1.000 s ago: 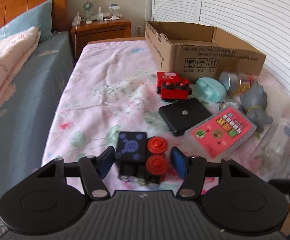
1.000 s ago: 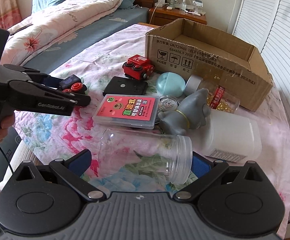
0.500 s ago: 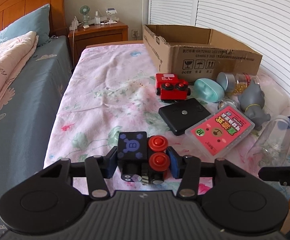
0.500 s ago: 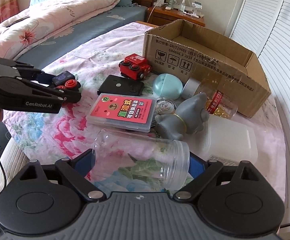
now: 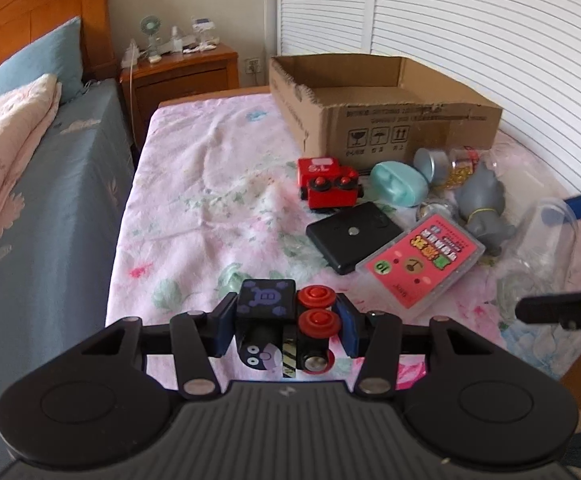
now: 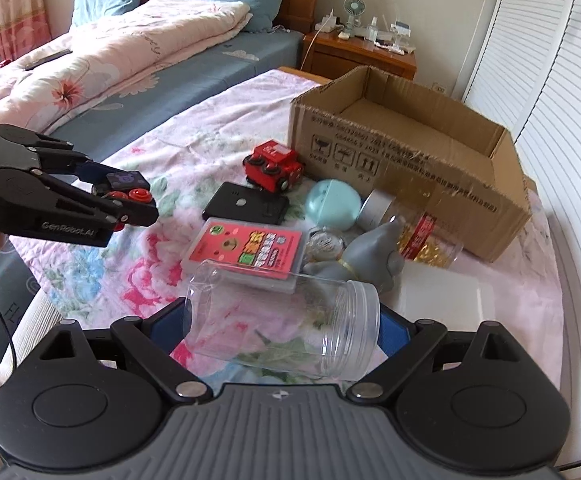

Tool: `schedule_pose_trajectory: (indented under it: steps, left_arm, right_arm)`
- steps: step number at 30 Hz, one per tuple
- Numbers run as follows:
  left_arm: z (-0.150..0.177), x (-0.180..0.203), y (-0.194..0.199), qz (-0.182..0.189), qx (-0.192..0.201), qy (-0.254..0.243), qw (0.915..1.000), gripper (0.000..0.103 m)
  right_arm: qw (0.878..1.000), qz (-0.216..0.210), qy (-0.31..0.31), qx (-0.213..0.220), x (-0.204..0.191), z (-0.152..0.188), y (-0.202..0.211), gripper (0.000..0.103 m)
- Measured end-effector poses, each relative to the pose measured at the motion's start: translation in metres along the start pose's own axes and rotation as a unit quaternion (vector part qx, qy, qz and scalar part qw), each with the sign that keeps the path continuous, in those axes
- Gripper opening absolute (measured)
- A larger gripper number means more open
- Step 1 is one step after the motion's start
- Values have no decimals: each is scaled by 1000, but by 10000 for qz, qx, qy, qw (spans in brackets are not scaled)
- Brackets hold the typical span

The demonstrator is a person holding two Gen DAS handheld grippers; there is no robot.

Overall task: Organize rigid objects
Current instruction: 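Carry the cube into the box and open the left gripper while the right carries the jar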

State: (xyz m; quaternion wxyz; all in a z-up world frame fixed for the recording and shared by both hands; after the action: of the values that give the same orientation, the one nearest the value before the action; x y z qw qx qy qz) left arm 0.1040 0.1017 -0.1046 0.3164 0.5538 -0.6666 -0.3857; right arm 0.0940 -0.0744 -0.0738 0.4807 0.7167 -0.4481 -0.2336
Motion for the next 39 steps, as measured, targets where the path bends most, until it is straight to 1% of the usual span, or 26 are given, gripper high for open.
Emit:
schedule_pose_trajectory:
  steps: [3,6,9,14,18,20,23,27,30,31,32,34,35,39]
  left_arm:
    - [-5,2,4,-38,34,-66,10000,49]
    - [-13,5,11,76,52,-81,9999,49]
    - [-31,10,20,145,176,-165,9996,49]
    - [-77,21,31,244,443,-350,9981,49]
    - [-123,34,31,304,659,-522,9960,49]
    - [-148,41,26,248,738,-655,9948,49]
    - [-185,51,8,256,695,-749,9944,49]
    - [-226,55,-27,202,556,-674,9960,49]
    - [-248,56,-50,99,486,-593,9970,49]
    - [-254,56,-57,120,486,-561,9972,51]
    - [-259,55,-62,112,543,-535,9970,55]
    - [-266,52,-71,-14,643,-469,9968,80]
    - [-266,50,-74,-73,621,-401,9972,84]
    - [-258,50,-75,48,451,-543,9975,89]
  right_arm:
    - [10000,33,-16,68,5,-2,4,96]
    - [9999,63,-20,151,12,-5,10,96]
    - [9996,144,-32,253,22,-11,15,96]
    - [9984,232,-178,484,51,-30,26,96]
    - [9967,311,-334,677,79,-48,35,96]
    - [9956,290,-462,758,94,-59,38,96]
    - [9944,272,-624,802,116,-75,38,96]
    - [9938,280,-777,750,136,-91,31,96]
    - [9936,343,-838,671,147,-99,24,96]
    - [9936,364,-851,643,150,-101,21,96]
    - [9936,380,-866,617,153,-103,18,96]
    - [9935,401,-905,564,159,-106,12,96]
    - [9935,396,-928,534,162,-108,9,96]
    - [9935,346,-996,438,169,-112,-1,96]
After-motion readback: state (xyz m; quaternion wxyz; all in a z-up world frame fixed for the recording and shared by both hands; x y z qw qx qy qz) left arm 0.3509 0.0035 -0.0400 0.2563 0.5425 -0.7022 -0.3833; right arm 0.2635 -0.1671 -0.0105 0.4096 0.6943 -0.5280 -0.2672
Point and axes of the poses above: each gripper's, at about its wrist camera, not at the fingertips, and y roughly against the way its jaws point, x to its right, z to its underside, the point moved 6 cm from there along -y, roughly the way its jaws point, and after that the axes turned 14 degrees about -x, right-handed, at the moved point
